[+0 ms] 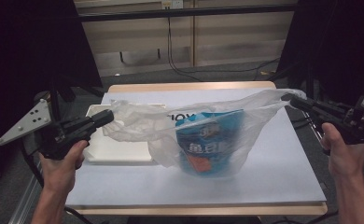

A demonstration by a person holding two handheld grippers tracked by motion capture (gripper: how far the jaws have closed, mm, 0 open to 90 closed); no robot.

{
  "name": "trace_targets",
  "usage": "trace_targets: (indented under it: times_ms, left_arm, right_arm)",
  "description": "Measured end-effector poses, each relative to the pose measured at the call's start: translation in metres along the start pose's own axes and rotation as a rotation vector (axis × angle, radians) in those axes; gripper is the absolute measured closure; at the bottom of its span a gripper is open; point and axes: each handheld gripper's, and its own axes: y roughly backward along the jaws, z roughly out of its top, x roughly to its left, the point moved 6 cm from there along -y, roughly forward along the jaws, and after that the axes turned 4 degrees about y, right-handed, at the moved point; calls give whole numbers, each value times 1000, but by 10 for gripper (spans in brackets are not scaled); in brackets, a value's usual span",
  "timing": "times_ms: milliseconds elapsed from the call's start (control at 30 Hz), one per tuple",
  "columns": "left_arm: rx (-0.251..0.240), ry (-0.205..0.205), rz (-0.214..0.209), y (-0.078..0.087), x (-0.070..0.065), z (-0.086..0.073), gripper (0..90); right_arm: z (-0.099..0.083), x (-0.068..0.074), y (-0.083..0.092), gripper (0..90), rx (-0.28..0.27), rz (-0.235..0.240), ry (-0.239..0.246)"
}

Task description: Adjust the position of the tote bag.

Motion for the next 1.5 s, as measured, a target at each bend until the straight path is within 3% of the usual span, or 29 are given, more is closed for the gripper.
trace_targets:
  times_ms: [133, 167, 333, 567, 700, 1000, 1100, 1233, 1500]
  left_arm:
    - [30, 14, 10, -4, 5, -12, 900]
    - [66, 8, 13, -6, 6, -17, 900]
    - [148, -6, 21, -12, 9, -30, 900]
    - [191, -9, 22, -18, 13, -42, 900]
    - [258, -28, 28, -24, 14, -54, 900]
    - [323, -25, 36, -31, 18, -75, 900]
    - [356, -25, 34, -34, 20, -86, 900]
    - [364, -11, 28, -36, 19, -92, 900]
    - [454, -15, 28, -40, 20, -116, 900]
  right_arm:
    - [-12, -4, -4, 898, 51, -17, 3]
    - [-14, -5, -5, 898, 59, -13, 0]
    - [-27, -6, -14, 898, 122, -2, -6]
    - [-43, -10, -20, 897, 185, -14, -21]
    - [-56, -11, -22, 898, 226, -15, -23]
    - [-74, -11, -26, 898, 275, -5, -36]
    - [-87, -11, -28, 898, 317, -6, -43]
    - [-98, -9, -29, 898, 344, -1, -51]
    - [-121, -6, -29, 898, 394, 2, -59]
